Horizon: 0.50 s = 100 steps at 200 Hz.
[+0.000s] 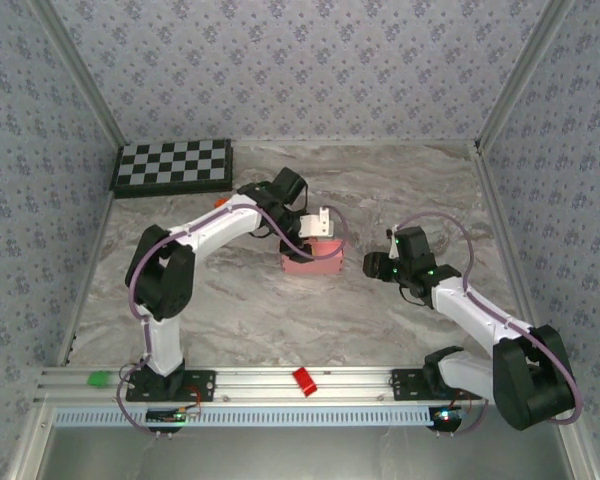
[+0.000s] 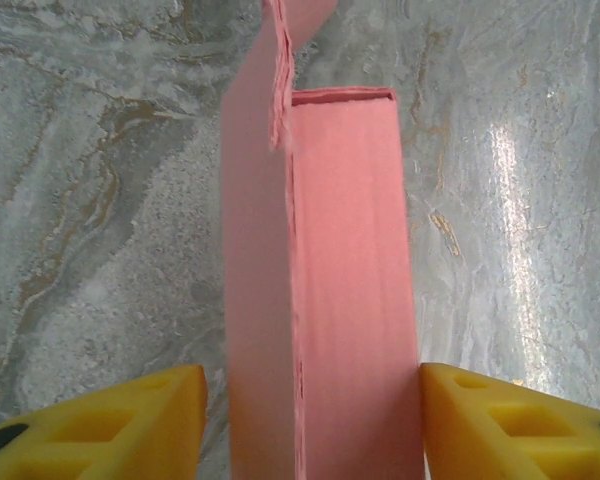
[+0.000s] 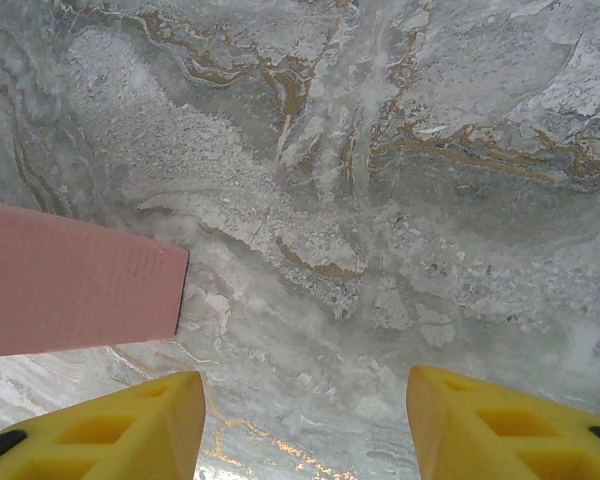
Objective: Fold the paper box
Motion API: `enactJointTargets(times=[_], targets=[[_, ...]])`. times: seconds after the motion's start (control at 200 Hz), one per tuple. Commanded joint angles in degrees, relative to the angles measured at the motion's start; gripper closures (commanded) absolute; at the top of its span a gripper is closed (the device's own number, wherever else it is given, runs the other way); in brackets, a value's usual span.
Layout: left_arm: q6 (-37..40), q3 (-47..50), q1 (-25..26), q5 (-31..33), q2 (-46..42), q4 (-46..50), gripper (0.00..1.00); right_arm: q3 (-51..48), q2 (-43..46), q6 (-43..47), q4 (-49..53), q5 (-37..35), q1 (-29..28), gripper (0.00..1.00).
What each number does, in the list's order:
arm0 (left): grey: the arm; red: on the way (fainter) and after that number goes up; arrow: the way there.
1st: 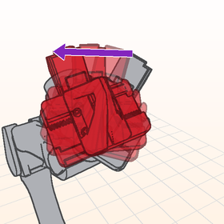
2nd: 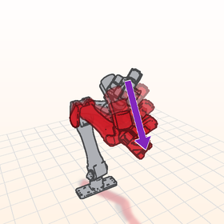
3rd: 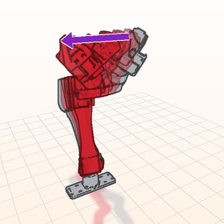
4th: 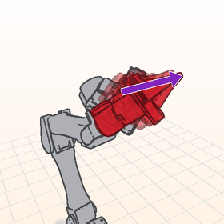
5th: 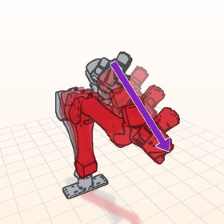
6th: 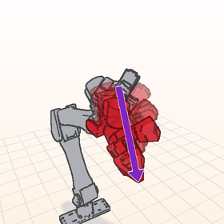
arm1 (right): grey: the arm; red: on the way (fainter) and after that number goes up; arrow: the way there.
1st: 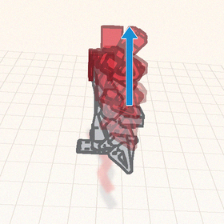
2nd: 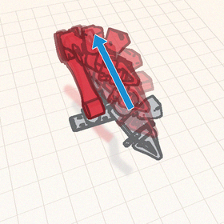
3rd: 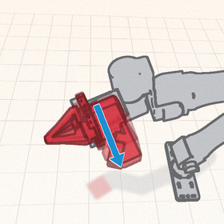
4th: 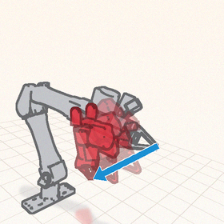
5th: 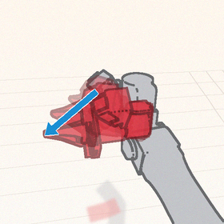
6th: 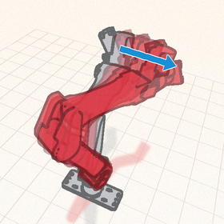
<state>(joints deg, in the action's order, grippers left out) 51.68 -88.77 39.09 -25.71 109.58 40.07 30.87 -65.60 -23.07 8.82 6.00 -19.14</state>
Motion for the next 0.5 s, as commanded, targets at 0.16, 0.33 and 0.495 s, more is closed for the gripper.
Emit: enactJointTargets(times=[0.16,0.33,0.495], targets=[[2.19,-2.34,0.38,-0.97,-1.46,2.54,0.31,0.47,1.00,0.32,2.04,0.42,0.88,0.43],[-1.18,0.70,1.09,0.16,-7.03,1.27,0.21,2.13,0.92,2.18,3.18,1.01,1.40,0.42],[-12.81,4.95,1.16,6.05,-14.31,-6.25,0.23,5.21,0.83,4.43,4.51,2.24,1.49,0.42]])
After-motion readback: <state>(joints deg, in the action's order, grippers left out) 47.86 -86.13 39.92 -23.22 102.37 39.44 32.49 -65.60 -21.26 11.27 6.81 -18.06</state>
